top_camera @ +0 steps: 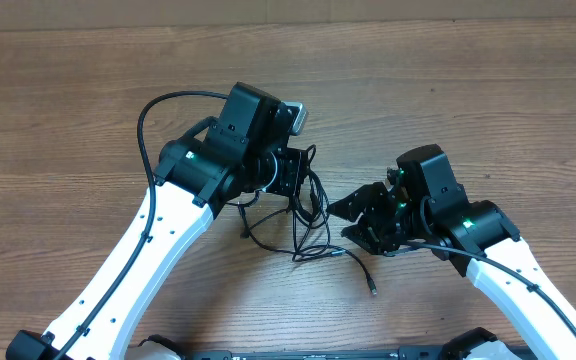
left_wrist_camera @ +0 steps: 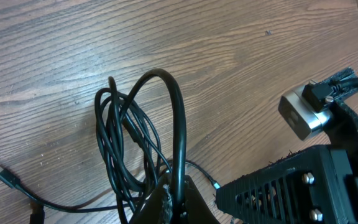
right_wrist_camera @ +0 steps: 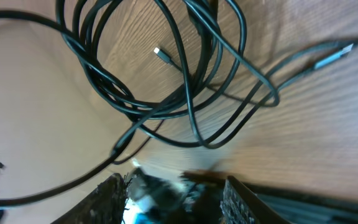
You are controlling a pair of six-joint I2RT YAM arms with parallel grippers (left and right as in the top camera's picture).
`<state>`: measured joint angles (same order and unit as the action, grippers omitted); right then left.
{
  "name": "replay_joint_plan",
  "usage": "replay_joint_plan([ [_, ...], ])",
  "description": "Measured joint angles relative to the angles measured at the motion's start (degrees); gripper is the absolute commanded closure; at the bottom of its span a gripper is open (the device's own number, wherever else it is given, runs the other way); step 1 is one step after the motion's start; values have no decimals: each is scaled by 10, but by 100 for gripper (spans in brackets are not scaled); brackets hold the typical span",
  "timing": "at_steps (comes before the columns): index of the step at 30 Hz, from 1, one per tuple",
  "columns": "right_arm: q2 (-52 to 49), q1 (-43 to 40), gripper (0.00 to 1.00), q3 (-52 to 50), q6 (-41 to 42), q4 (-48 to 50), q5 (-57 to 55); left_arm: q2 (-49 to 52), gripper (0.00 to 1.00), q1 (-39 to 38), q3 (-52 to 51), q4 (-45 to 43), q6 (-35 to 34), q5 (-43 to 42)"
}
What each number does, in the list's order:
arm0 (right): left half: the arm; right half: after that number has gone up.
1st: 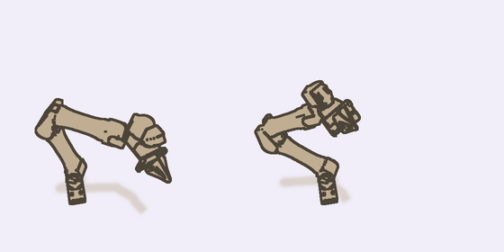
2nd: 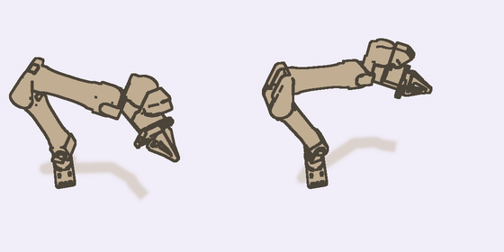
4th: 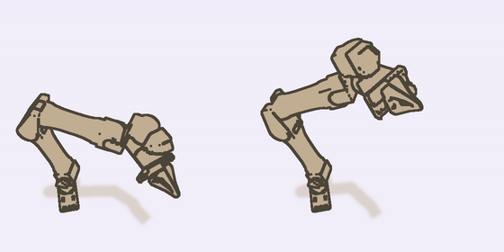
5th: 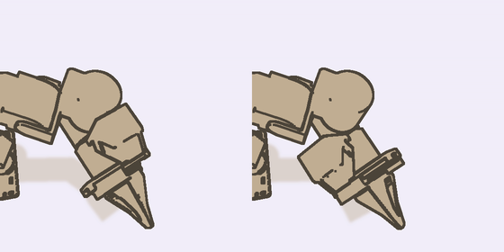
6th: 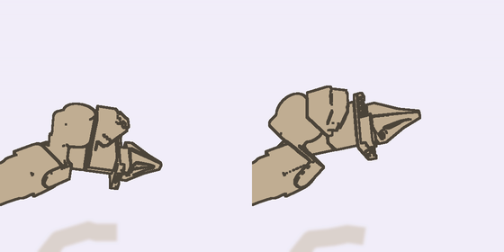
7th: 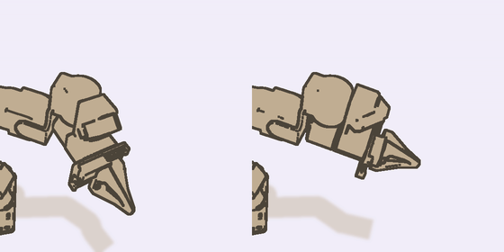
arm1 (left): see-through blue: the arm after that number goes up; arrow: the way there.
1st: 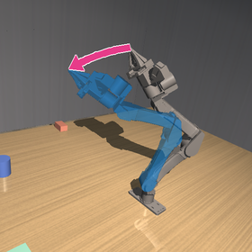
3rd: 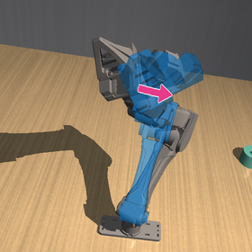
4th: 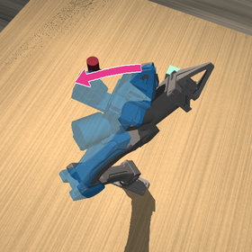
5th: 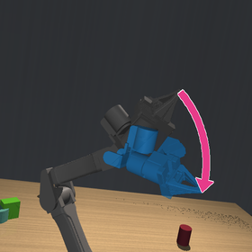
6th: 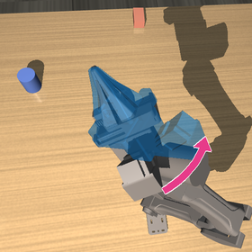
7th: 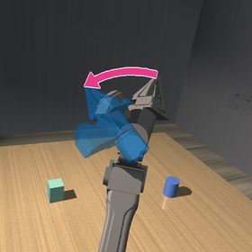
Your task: Untangle cables
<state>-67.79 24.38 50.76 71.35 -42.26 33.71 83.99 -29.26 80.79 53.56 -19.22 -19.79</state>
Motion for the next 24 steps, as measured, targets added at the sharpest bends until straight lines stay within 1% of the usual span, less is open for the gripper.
replay_joint_plan([
  [2,-3,0,52,0,31,15,4,0,96,0,0,0,0,0],
  [6,-22,3,59,0,79,42,12,0,96,0,0,-1,0,0],
  [14,-88,70,60,0,173,134,23,0,95,0,0,-2,0,-2],
  [19,-108,81,62,0,220,177,25,0,96,0,0,3,0,-2],
  [20,-110,81,64,0,228,184,25,0,96,0,0,3,0,-2],
  [24,-126,82,68,0,250,219,25,0,96,0,0,5,0,-2],
])
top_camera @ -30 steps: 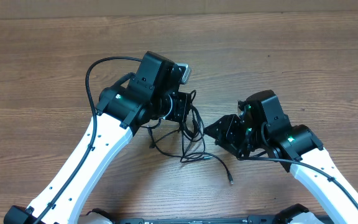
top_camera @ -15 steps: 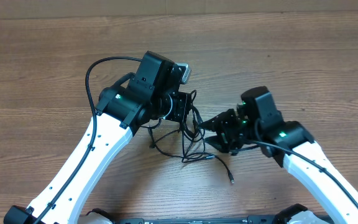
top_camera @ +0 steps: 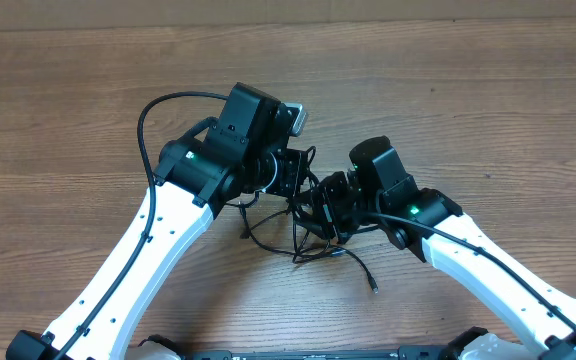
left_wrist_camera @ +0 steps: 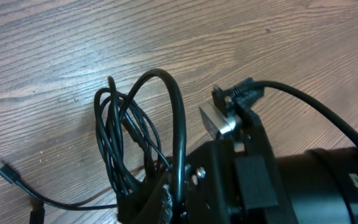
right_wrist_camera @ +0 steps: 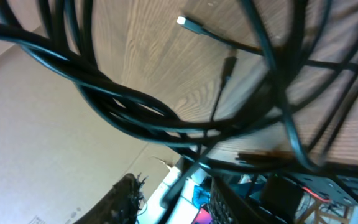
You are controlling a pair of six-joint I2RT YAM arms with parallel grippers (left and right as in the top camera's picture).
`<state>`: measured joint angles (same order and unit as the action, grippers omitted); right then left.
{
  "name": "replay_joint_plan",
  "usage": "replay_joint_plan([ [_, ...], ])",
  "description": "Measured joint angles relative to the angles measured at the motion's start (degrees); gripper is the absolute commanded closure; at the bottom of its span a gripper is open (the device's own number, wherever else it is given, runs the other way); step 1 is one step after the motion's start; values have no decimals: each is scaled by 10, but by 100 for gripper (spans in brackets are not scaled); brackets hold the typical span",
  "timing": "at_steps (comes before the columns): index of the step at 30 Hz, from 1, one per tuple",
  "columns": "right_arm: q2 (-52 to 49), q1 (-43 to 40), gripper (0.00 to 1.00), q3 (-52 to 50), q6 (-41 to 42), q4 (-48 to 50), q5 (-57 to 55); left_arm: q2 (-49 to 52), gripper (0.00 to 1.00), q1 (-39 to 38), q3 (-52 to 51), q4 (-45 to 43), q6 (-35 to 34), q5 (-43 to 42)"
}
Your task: Untangle cables
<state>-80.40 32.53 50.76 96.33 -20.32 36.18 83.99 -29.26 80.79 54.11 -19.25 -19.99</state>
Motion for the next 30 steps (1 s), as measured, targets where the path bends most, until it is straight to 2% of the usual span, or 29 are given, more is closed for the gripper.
replay_joint_plan([
  [2,-8,1,70,0,9,11,0,0,96,0,0,0,0,0],
  [7,-19,1,96,0,25,18,0,0,96,0,0,1,0,0],
  [11,-20,1,96,0,22,19,-5,0,96,0,0,1,0,0],
  [18,-8,-18,96,0,-64,15,-7,0,96,0,0,21,0,16],
  [24,94,-121,96,0,-167,-19,-5,0,96,0,0,53,0,60],
  [30,166,-201,96,0,-202,-29,29,0,96,0,0,46,0,72],
])
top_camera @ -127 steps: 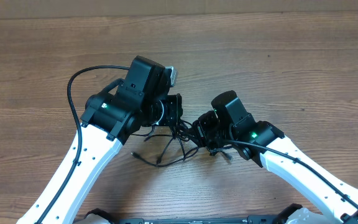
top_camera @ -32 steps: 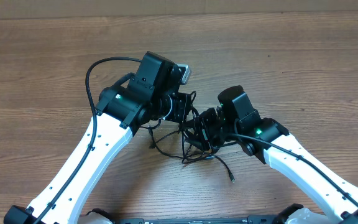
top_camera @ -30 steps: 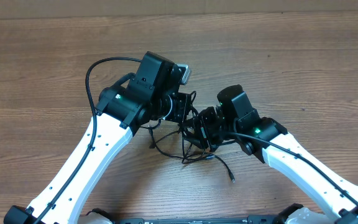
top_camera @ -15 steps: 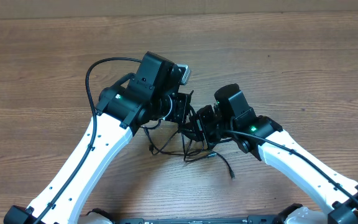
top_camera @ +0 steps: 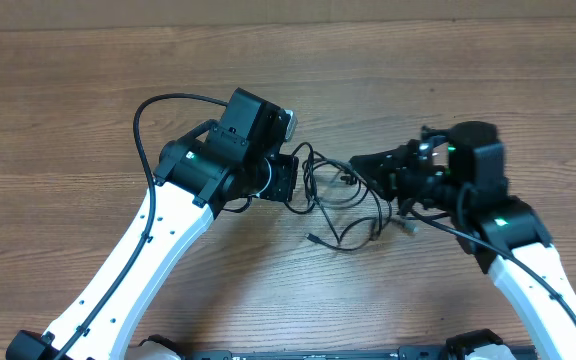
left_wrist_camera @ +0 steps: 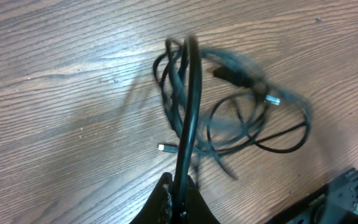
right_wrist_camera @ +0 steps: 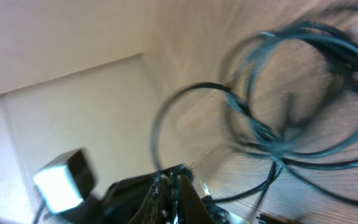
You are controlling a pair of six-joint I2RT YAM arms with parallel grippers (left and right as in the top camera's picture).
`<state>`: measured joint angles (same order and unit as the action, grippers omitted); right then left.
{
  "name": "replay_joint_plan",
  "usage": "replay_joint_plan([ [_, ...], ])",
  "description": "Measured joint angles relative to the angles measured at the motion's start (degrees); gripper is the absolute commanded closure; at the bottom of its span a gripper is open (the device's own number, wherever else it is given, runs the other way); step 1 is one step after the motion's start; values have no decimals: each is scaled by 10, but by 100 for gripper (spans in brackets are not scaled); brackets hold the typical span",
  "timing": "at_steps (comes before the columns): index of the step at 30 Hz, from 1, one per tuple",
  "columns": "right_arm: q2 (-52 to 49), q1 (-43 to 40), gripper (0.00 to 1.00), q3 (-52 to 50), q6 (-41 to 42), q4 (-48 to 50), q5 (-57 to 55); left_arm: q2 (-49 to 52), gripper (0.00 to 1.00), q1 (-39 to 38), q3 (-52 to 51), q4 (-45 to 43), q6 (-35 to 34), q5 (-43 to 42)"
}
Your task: Untangle cables
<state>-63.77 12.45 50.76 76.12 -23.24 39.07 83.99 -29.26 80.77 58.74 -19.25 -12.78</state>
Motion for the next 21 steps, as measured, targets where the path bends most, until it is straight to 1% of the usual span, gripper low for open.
replay_joint_plan([
  [5,30,-68,96,0,-31,1,63,0,96,0,0,16,0,16],
  [9,41,-121,96,0,-79,-1,143,0,95,0,0,28,-4,49],
  [10,42,-129,90,0,-94,-9,158,0,96,0,0,28,-6,55],
  [13,42,-129,60,2,-131,-81,186,0,96,0,0,16,-22,65],
  [16,42,-112,55,2,-161,-180,177,0,96,0,0,6,-36,68],
  [18,40,-89,46,2,-171,-236,151,0,96,0,0,0,-45,67],
  [21,36,-48,39,2,-170,-248,111,0,96,0,0,-2,-50,63],
])
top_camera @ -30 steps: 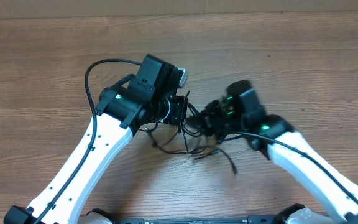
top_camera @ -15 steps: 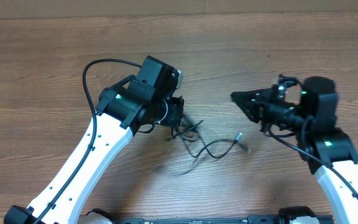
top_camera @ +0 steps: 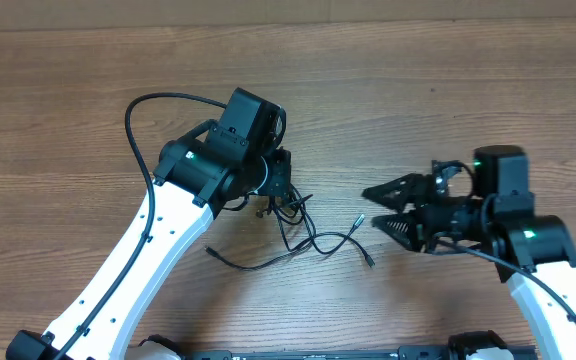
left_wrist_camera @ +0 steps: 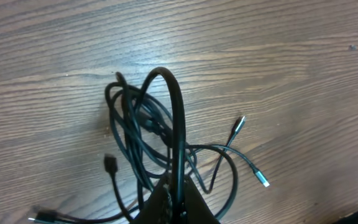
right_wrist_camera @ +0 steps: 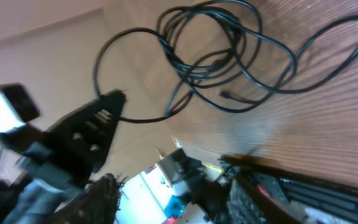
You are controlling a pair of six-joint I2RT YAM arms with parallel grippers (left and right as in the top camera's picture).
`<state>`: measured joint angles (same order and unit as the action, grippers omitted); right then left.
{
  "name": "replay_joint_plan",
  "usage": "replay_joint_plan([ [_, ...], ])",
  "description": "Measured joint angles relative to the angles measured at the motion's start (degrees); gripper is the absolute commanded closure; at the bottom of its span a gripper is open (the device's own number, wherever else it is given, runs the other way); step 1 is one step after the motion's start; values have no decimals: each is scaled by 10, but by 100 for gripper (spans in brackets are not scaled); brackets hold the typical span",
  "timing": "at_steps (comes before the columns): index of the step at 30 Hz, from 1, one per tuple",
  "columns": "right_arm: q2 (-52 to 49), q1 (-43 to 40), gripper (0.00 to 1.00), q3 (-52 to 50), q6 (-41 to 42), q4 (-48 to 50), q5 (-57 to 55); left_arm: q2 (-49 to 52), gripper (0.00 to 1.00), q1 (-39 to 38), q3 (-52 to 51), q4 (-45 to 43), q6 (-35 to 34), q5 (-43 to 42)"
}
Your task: Untangle cables
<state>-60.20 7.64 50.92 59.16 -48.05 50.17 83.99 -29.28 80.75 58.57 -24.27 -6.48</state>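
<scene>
A tangle of thin black cables (top_camera: 293, 225) lies on the wooden table, with loose ends trailing left (top_camera: 208, 253) and right (top_camera: 370, 262). My left gripper (top_camera: 278, 192) is shut on one upright black loop (left_wrist_camera: 174, 106) of the tangle; its jaws pinch the strand at the bottom of the left wrist view (left_wrist_camera: 178, 198). Silver-tipped plugs (left_wrist_camera: 263, 182) lie beside the tangle. My right gripper (top_camera: 372, 207) stands open and holds nothing, a short way right of the cables. In the right wrist view the cable tangle (right_wrist_camera: 219, 50) lies ahead of the spread fingers (right_wrist_camera: 104, 190).
The wooden table (top_camera: 448, 90) stretches all round the cables. The left arm's own black cable (top_camera: 138, 110) arcs out over the table at its left. The left arm (right_wrist_camera: 79, 134) shows as a dark shape in the right wrist view.
My right gripper was shut on a strand, drawing the tangle out rightwards. Now it is open and empty, farther right and nearer, and the cables lie gathered under my left gripper.
My left gripper has stayed shut on a cable loop throughout. The right gripper stood open to the right of the tangle, then was in among the cables, then was shut on a strand stretched to the right, and now is open and apart from them.
</scene>
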Motion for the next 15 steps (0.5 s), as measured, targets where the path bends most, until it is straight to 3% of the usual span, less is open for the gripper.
replay_joint_plan([
  [3,-5,31,34,0,19,18,-29,0,96,-1,0,0,-3,-3],
  [13,-86,179,34,0,160,156,-161,0,96,-6,0,-1,-9,-3],
  [15,-117,194,39,0,188,202,-170,0,96,-6,0,-1,-9,-4],
])
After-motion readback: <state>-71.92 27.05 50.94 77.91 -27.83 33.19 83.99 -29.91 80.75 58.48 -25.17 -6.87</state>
